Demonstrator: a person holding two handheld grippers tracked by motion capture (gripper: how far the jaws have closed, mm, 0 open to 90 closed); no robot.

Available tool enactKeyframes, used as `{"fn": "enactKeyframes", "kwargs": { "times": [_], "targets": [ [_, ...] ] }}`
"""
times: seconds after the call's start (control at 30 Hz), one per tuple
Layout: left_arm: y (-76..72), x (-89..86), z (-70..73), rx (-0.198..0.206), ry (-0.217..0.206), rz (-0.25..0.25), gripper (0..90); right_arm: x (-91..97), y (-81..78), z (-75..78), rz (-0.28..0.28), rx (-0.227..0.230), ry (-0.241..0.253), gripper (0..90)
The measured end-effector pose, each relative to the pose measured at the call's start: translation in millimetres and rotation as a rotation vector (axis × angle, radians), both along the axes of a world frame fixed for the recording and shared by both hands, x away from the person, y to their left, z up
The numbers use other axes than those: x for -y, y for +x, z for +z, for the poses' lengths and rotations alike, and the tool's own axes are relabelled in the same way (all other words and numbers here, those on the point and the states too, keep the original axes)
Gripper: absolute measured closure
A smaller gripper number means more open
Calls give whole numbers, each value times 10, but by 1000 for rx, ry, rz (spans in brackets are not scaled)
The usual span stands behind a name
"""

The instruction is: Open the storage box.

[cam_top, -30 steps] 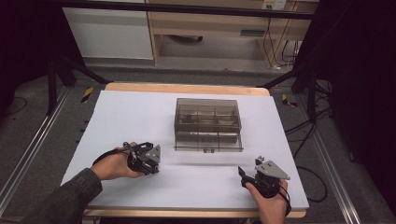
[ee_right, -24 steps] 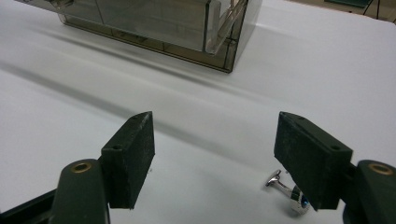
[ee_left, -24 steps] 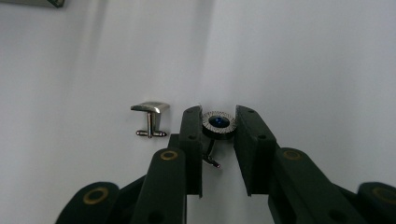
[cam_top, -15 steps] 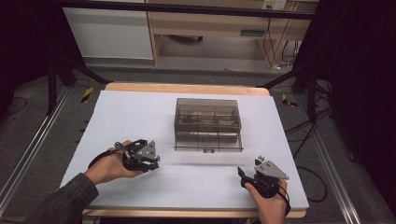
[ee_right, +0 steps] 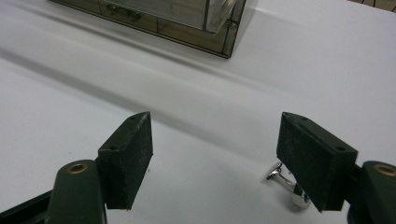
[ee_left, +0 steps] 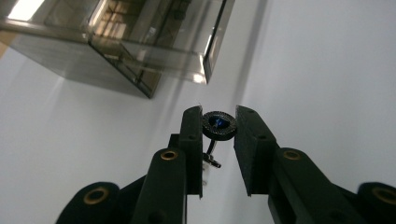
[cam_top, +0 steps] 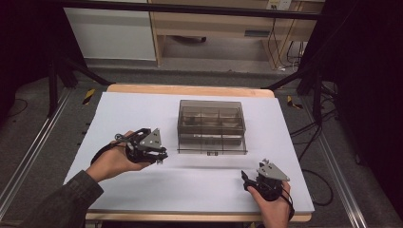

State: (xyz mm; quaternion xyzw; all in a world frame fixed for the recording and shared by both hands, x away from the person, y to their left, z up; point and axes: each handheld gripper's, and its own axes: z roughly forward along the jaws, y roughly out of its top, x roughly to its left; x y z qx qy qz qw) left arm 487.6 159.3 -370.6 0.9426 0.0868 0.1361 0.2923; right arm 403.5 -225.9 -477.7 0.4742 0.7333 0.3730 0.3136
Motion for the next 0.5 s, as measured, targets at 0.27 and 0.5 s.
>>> {"fn": "enactKeyframes", "kwargs": {
  "times": [0.27,0.5],
  "targets": [
    [85,283,180,25,-21,-15,732,3,5,-4,-1,-4,-8,263],
    [160,469,264,29,-18,-25,732,1,13,-7,-7,-4,-17,261]
  ]
}}
